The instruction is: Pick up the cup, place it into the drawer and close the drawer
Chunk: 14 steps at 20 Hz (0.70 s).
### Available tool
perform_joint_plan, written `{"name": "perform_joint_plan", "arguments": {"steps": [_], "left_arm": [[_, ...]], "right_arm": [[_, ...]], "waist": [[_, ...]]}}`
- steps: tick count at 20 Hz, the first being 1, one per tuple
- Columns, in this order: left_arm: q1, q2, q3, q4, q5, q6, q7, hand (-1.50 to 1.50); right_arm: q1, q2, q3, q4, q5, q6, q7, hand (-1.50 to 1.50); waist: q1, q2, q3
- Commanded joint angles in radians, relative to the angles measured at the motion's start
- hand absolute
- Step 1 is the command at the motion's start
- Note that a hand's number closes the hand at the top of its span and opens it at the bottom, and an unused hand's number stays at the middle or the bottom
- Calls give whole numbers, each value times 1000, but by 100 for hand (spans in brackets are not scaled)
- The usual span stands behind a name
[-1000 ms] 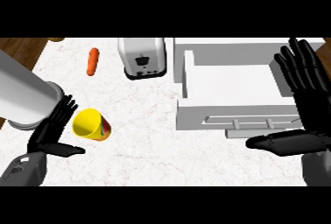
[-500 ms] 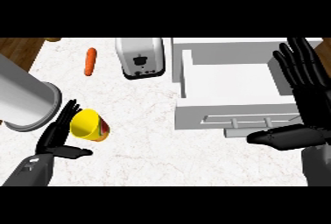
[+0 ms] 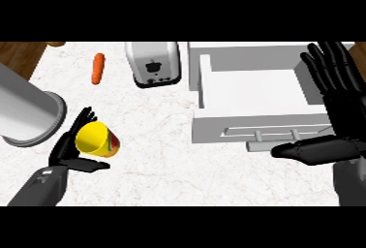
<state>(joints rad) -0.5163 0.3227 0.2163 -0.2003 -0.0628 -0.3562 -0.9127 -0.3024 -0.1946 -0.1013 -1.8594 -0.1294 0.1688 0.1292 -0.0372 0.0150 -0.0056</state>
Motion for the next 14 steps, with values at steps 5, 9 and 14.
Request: {"name": "perform_joint_plan", "arguments": {"steps": [5, 9, 14], "left_arm": [[-3, -12, -11, 34, -18, -107, -117, -150], [-11, -28, -11, 34, -5, -200, -104, -150], [-27, -67, -22, -28, -10, -173, -165, 150]], "right_arm": [[38, 0, 3, -7, 5, 15, -26, -150], [0, -16, -23, 11, -8, 10, -4, -150], [55, -13, -10, 21, 15, 28, -47, -150]], "waist": [[-10, 4, -1], [-2, 3, -1], [-2, 2, 0]]}}
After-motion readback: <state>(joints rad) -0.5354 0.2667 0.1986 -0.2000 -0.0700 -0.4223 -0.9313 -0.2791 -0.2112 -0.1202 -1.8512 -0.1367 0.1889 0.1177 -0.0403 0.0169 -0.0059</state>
